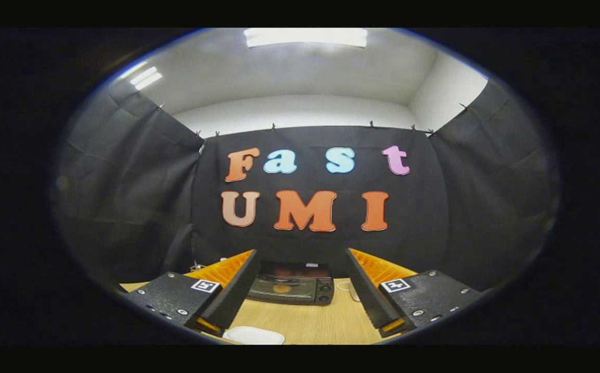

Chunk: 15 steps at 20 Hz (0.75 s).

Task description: Open the toaster oven, put the food inside, and close the toaster oven door.

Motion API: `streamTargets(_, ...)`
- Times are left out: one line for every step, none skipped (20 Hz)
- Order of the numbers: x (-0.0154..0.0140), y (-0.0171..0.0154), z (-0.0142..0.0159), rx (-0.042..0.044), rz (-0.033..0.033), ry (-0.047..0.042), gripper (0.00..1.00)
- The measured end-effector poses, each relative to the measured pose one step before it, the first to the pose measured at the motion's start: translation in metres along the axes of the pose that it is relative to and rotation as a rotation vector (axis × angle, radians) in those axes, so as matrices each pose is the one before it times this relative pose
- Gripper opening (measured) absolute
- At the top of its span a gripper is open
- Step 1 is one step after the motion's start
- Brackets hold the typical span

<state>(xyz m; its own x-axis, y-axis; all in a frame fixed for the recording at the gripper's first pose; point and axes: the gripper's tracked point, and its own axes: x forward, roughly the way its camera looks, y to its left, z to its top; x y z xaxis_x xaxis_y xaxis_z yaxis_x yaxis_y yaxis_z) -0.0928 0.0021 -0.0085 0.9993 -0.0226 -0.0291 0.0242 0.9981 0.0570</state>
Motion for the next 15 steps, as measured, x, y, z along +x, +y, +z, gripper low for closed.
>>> streamTargets(0.00121, -0.00014, 0.00100, -0.00243, -0.00195, -0.00669, 0.97)
streamTargets(0.00115, -0.00046, -0.00085, -0.00147, -0.00543, -0.00377, 0.97)
streamTargets(0.00086, 0.00062, -0.00199, 0.00002, -0.00182, -0.00005, 0.97)
streamTargets(0.00075, 0.00084, -0.00060, 0.00292, -0.00086, -0.00009, 0.97)
streamTargets(0.00074, 0.00160, -0.00084, 0.00216, 0.00244, -0.00128, 0.97)
streamTargets(0.00278, 0.00091, -0.00019, -0.00015, 0.00167, -0.00373, 0.97)
streamTargets(0.00096, -0.00068, -0.00069, -0.00057, -0.00228, -0.00223, 0.97)
streamTargets(0.00127, -0.00107, -0.00022, -0.00013, -0.00152, -0.00288, 0.97)
streamTargets(0.00162, -0.00057, -0.00090, 0.00020, -0.00149, -0.00112, 0.97)
streamTargets(0.00093, -0.00039, -0.00002, 0.00364, -0.00180, -0.00281, 0.97)
streamTargets(0.00048, 0.00136, 0.00099, 0.00411, 0.00151, -0.00481, 0.97)
streamTargets(0.00171, 0.00080, 0.00093, 0.00457, 0.00365, -0.00606, 0.97)
streamTargets(0.00073, 0.00224, 0.00001, 0.00184, 0.01099, -0.00407, 0.97)
streamTargets(0.00053, 0.00215, -0.00166, -0.00004, 0.01120, -0.00339, 0.97)
streamTargets(0.00101, 0.00056, 0.00047, -0.00013, 0.00373, -0.00383, 0.97)
